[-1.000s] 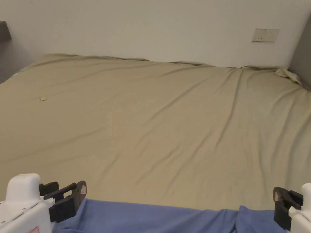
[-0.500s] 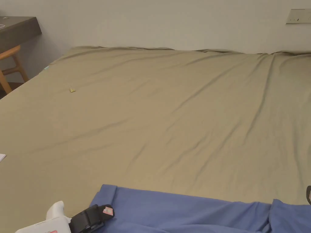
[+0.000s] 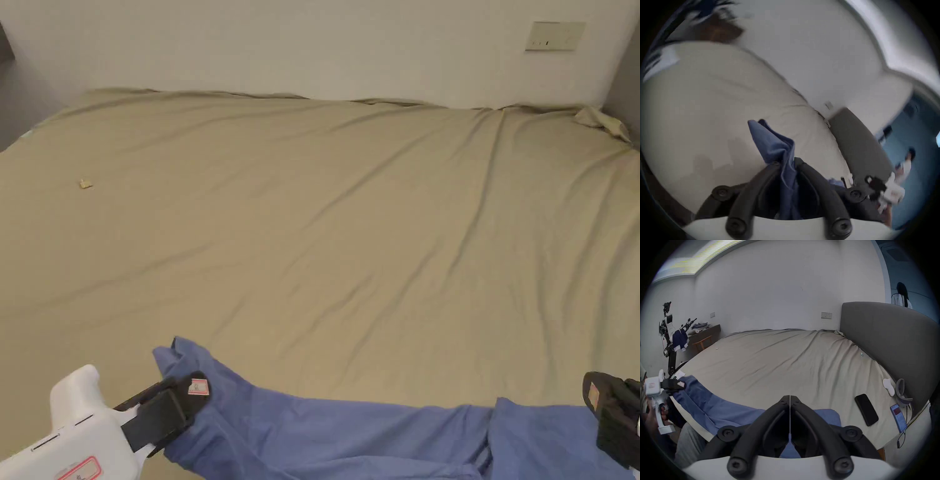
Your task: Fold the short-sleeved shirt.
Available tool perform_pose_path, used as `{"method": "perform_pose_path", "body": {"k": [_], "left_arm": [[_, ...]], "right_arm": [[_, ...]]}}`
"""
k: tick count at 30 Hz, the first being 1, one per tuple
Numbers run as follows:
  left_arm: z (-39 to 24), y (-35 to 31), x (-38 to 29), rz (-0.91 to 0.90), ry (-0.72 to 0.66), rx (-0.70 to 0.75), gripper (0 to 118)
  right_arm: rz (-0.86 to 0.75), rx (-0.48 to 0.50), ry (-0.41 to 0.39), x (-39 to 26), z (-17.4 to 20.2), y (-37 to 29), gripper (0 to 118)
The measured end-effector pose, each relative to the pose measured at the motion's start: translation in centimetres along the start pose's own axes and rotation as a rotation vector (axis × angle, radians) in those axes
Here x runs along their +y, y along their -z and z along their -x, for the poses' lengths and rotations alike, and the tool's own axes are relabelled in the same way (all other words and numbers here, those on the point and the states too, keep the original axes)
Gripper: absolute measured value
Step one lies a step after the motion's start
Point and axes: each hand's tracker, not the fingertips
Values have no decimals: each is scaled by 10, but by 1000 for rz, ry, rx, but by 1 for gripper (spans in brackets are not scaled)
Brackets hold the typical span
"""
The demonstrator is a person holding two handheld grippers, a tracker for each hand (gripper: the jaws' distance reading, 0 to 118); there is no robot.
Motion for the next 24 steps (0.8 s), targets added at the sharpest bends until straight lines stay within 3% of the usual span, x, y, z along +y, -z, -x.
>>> {"method": "perform_pose_path", "body": {"k": [6,12,13,14,16,17,19,24], "left_arm": [[-93,67,-44,175,215,-175,8],[-108,144,-121,342,155,-140,9],[-108,152,-131,349,151,-130,15],[-107,157,-140,370,149,-111,28],[-103,160,-148,435,77,-120,73],[-102,157,-148,463,34,-109,82],[-101,142,-136,445,-13,-166,82],[-82,96,-93,136,-93,-196,81]], "right_arm": [[-33,-31,25,-1,-16,-12,3],[-9,-60,41,-11,-31,-18,3],[-2,-69,40,-13,-33,-18,3],[5,-74,41,-14,-36,-19,3],[17,-84,49,-15,-40,-18,3],[21,-88,54,-16,-43,-19,3],[20,-96,63,-16,-46,-19,3],[13,-92,75,-15,-48,-21,3]]}}
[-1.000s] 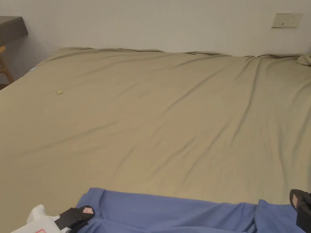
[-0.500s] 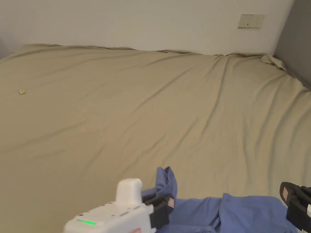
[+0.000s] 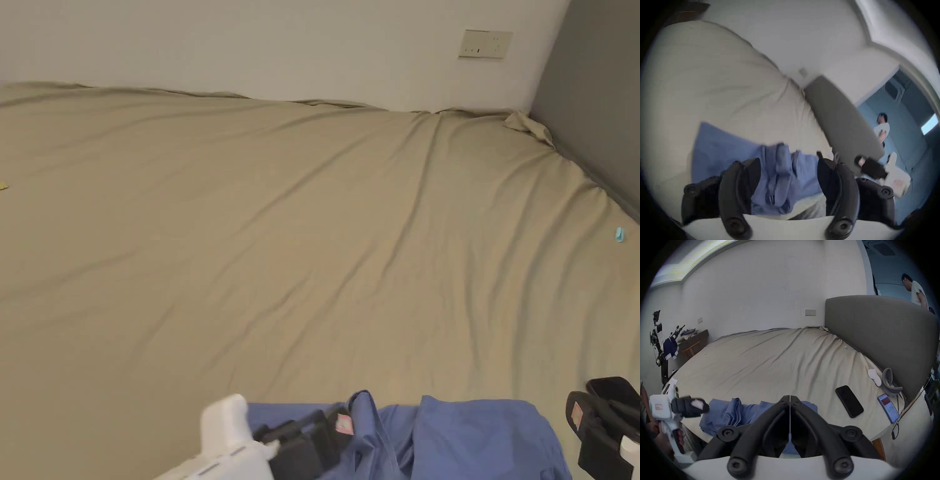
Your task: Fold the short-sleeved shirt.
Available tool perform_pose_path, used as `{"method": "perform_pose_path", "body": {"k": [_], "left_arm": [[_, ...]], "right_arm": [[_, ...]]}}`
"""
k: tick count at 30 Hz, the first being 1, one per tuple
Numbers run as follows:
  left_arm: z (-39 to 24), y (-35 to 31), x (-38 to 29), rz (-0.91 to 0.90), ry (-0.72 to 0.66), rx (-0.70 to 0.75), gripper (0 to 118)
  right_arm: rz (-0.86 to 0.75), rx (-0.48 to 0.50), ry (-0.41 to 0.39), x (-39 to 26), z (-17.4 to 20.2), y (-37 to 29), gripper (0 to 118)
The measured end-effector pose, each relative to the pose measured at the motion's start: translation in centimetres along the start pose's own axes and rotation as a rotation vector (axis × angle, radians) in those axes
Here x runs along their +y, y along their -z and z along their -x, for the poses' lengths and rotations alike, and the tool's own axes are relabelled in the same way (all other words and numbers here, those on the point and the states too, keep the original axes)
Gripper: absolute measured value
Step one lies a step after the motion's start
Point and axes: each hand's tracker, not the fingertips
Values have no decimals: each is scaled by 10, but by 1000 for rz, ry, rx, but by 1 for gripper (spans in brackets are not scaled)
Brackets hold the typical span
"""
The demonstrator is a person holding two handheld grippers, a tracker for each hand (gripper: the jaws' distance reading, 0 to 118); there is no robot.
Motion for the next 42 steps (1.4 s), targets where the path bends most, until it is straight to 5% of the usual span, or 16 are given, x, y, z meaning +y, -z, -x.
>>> {"method": "perform_pose_path", "body": {"k": [1,3,4,11,20,22,23,25,26,27,31,36,37,38,40,42], "left_arm": [[7,1,3,-15,-13,13,77],[21,18,6,64,-17,34,7],[22,30,2,103,-10,73,0],[17,102,-60,353,-1,51,0],[14,97,-60,330,-93,16,0],[13,66,-39,276,-64,-3,25],[17,47,-25,230,-51,-49,57],[28,9,3,173,-46,-52,69],[40,-5,15,171,-44,-40,99],[53,-18,25,146,-37,-39,109],[107,-25,38,235,-98,94,109],[131,2,13,240,-313,-185,107],[131,12,8,273,-393,-157,104],[131,21,3,267,-470,-158,80],[128,33,-1,268,-480,-6,9],[133,29,-1,270,-454,55,9]], "right_arm": [[-1,4,-1,0,1,-1,3],[-2,15,-7,0,4,-2,3],[-1,22,-11,1,5,-3,3],[-3,32,-20,0,7,-10,3],[20,31,-56,0,10,-10,3],[17,37,-50,0,10,-10,3],[15,42,-48,0,11,-10,3],[18,45,-51,-1,13,-7,3],[22,47,-54,-2,15,-4,3],[27,50,-57,-3,16,-1,3],[44,71,-58,-4,21,6,3],[44,94,-70,-2,29,3,3],[45,95,-77,-2,29,3,3],[48,91,-83,-1,30,3,3],[49,90,-85,0,31,2,3],[45,87,-78,1,29,0,3]]}}
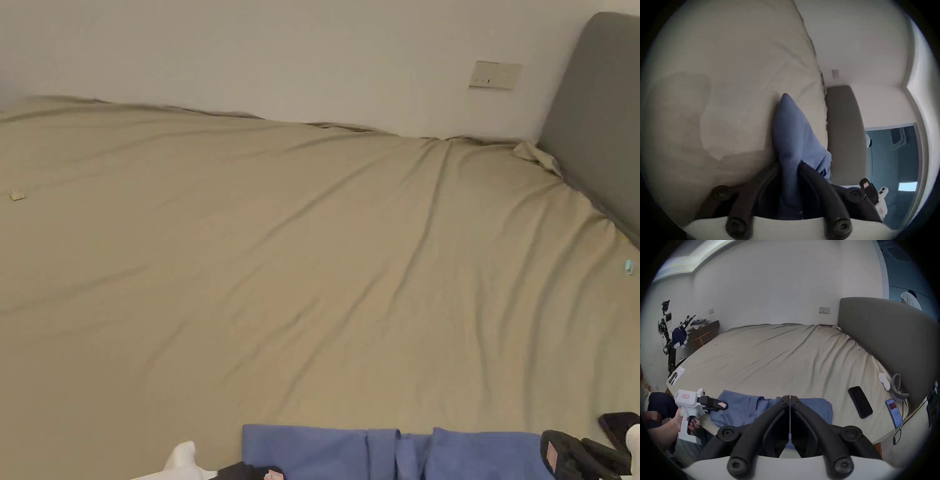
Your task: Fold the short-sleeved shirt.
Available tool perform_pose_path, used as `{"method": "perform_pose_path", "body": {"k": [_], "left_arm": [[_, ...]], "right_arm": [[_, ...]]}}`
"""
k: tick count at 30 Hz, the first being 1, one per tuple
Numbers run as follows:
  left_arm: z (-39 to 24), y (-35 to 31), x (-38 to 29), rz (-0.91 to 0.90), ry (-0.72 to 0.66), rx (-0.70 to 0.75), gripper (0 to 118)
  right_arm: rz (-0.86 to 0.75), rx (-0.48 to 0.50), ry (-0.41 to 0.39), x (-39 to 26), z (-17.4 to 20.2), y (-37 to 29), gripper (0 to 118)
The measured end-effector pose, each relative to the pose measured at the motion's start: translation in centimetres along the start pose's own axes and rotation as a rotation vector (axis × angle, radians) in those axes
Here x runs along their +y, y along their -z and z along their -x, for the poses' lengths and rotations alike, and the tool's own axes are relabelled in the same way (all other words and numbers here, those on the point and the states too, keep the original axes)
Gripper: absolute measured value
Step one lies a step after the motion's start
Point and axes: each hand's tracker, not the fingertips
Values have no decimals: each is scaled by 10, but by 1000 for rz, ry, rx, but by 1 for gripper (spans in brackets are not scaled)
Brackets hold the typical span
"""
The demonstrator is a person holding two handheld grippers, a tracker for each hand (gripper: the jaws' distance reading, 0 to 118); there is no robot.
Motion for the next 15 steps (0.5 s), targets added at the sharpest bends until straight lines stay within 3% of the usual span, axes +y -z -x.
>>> {"method": "perform_pose_path", "body": {"k": [1,4,7,9,12,15], "left_arm": [[-1,-8,1,3,-23,-91,9],[-17,-48,12,-96,149,4,7],[-31,-105,30,-195,139,-22,7],[-42,-145,43,-256,211,-8,7],[-65,-190,57,-293,306,221,7],[-94,-215,49,-394,365,287,7]], "right_arm": [[-3,0,1,0,-1,-1,3],[-16,-18,-7,3,-4,-3,3],[-25,-20,0,7,-6,-1,3],[-32,-11,5,8,-5,3,3],[-33,12,4,9,-5,8,3],[-32,4,-2,6,-3,9,3]]}}
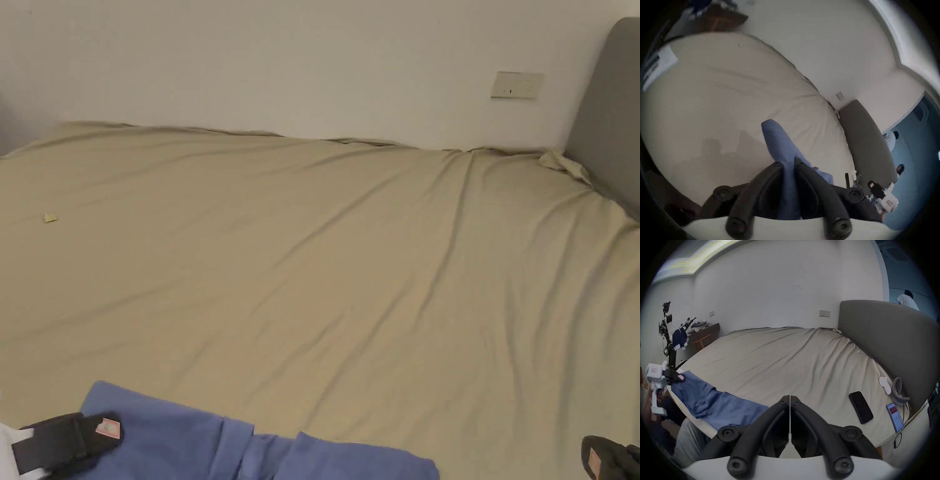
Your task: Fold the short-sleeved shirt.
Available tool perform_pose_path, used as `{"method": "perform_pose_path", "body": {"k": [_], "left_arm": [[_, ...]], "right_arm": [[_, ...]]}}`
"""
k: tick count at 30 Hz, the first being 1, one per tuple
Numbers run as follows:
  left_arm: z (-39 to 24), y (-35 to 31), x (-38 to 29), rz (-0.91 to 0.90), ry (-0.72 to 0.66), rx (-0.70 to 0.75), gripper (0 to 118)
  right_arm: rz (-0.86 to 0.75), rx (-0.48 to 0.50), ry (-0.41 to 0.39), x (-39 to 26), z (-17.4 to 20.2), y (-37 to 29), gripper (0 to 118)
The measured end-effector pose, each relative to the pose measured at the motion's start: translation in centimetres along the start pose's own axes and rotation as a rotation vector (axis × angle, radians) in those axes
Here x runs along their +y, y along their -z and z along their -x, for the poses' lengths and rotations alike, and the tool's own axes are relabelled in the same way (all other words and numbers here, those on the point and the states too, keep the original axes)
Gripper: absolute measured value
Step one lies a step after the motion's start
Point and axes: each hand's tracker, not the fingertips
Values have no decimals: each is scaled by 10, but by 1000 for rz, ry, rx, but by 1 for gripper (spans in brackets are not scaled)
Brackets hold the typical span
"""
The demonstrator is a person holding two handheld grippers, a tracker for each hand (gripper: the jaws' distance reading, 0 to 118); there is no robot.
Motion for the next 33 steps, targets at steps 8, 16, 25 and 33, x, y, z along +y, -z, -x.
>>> {"method": "perform_pose_path", "body": {"k": [8,16,25,33], "left_arm": [[-119,48,-58,113,186,-212,7],[-150,156,-136,378,186,-213,48],[-103,105,-123,126,-88,-332,82],[-119,188,-201,476,92,-295,1]], "right_arm": [[34,11,33,-7,-2,6,3],[35,-6,31,-7,-13,-4,3],[66,-37,60,-24,-24,-8,3],[61,63,67,-24,-4,1,3]]}}
